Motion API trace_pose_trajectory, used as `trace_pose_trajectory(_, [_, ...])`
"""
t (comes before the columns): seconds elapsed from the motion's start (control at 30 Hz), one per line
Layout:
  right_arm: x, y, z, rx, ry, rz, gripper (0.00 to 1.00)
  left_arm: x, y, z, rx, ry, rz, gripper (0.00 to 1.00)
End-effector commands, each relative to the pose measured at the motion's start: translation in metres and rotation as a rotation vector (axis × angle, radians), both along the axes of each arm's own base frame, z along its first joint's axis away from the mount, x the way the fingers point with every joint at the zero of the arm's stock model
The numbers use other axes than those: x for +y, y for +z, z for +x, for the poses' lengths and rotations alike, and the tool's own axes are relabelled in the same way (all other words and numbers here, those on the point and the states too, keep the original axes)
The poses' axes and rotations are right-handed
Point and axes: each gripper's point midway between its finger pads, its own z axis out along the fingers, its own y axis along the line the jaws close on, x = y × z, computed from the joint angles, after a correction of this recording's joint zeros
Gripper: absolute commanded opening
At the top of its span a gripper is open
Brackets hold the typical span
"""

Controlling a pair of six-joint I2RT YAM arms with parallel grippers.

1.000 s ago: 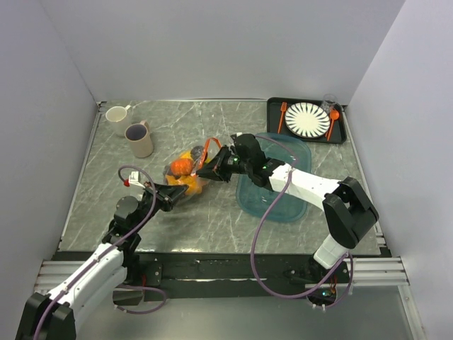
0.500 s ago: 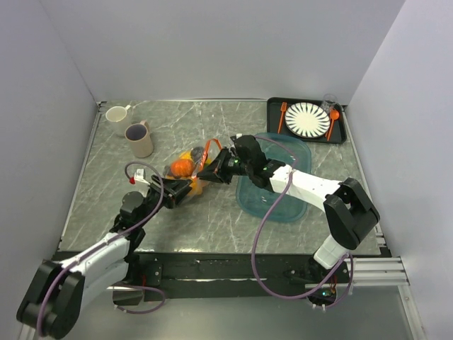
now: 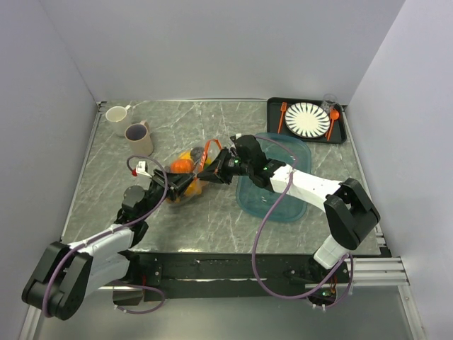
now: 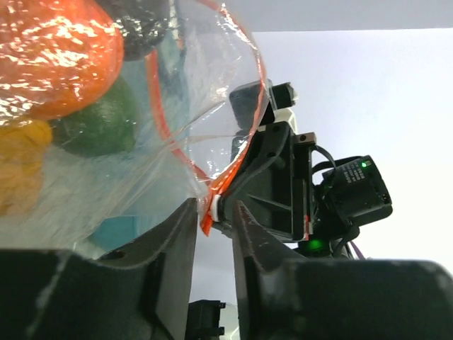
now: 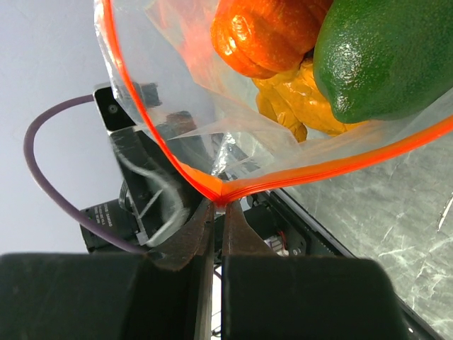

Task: Place the food in the zip-top bag and seal the zipper
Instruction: Zip the zipper food storage bag at the center of the board.

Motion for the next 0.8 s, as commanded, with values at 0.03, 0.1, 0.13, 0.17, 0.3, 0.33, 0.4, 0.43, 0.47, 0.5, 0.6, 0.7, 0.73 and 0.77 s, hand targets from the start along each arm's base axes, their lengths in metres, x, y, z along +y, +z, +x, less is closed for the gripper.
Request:
trace_pose_trajectory(0.03, [-0.001, 0.024, -0.003, -0.058, 0.017, 0.048, 0.0, -0.006, 0.03, -0.001, -0.1, -0.035, -0.051, 0.29])
trace_pose_trajectory(0.1, [-0.001, 0.024, -0.003, -0.055, 0.018, 0.048, 0.0, -0.005, 0.03, -0.002, -0.097, -0.037, -0.052, 0.29])
trace_pose_trajectory(0.13, [-0.001, 0.023, -0.002, -0.055, 0.015, 0.047, 0.0, -0.005, 0.028, -0.002, -0.091, -0.033, -0.047, 0.29])
trace_pose_trajectory(0.17, [0.0, 0.025, -0.002, -0.057, 0.017, 0.051, 0.0, -0.005, 0.029, -0.003, -0.097, -0.033, -0.041, 0.29])
trace_pose_trajectory(0.3, [0.002, 0.025, -0.001, -0.052, 0.019, 0.057, 0.0, -0.004, 0.03, -0.003, -0.1, -0.029, -0.032, 0.28])
trace_pose_trajectory(0.33, [0.002, 0.025, -0.001, -0.053, 0.017, 0.058, 0.0, -0.004, 0.029, -0.003, -0.1, -0.031, -0.03, 0.26])
trace_pose_trajectory(0.4, [0.002, 0.024, -0.002, -0.047, 0.019, 0.056, 0.0, -0.005, 0.03, -0.004, -0.103, -0.035, -0.032, 0.25])
trace_pose_trajectory(0.43, [0.004, 0.027, 0.0, -0.054, 0.021, 0.058, 0.0, -0.005, 0.03, -0.004, -0.105, -0.04, -0.031, 0.24])
trace_pose_trajectory(0.47, [0.004, 0.026, 0.001, -0.052, 0.022, 0.056, 0.0, -0.006, 0.029, -0.004, -0.099, -0.041, -0.03, 0.23])
trace_pose_trajectory(0.5, [0.005, 0.029, 0.0, -0.056, 0.025, 0.062, 0.0, -0.006, 0.029, -0.005, -0.099, -0.046, -0.033, 0.23])
trace_pose_trajectory(0.6, [0.006, 0.031, 0.002, -0.058, 0.022, 0.067, 0.0, -0.006, 0.028, -0.005, -0.096, -0.046, -0.032, 0.19])
trace_pose_trajectory(0.7, [0.007, 0.035, 0.002, -0.066, 0.024, 0.074, 0.0, -0.007, 0.027, -0.005, -0.096, -0.049, -0.03, 0.11])
trace_pose_trajectory(0.73, [0.007, 0.034, 0.003, -0.062, 0.026, 0.075, 0.0, -0.008, 0.027, -0.005, -0.097, -0.054, -0.03, 0.04])
trace_pose_trajectory(0.77, [0.008, 0.035, 0.003, -0.063, 0.027, 0.076, 0.0, -0.008, 0.027, -0.004, -0.099, -0.055, -0.026, 0.01])
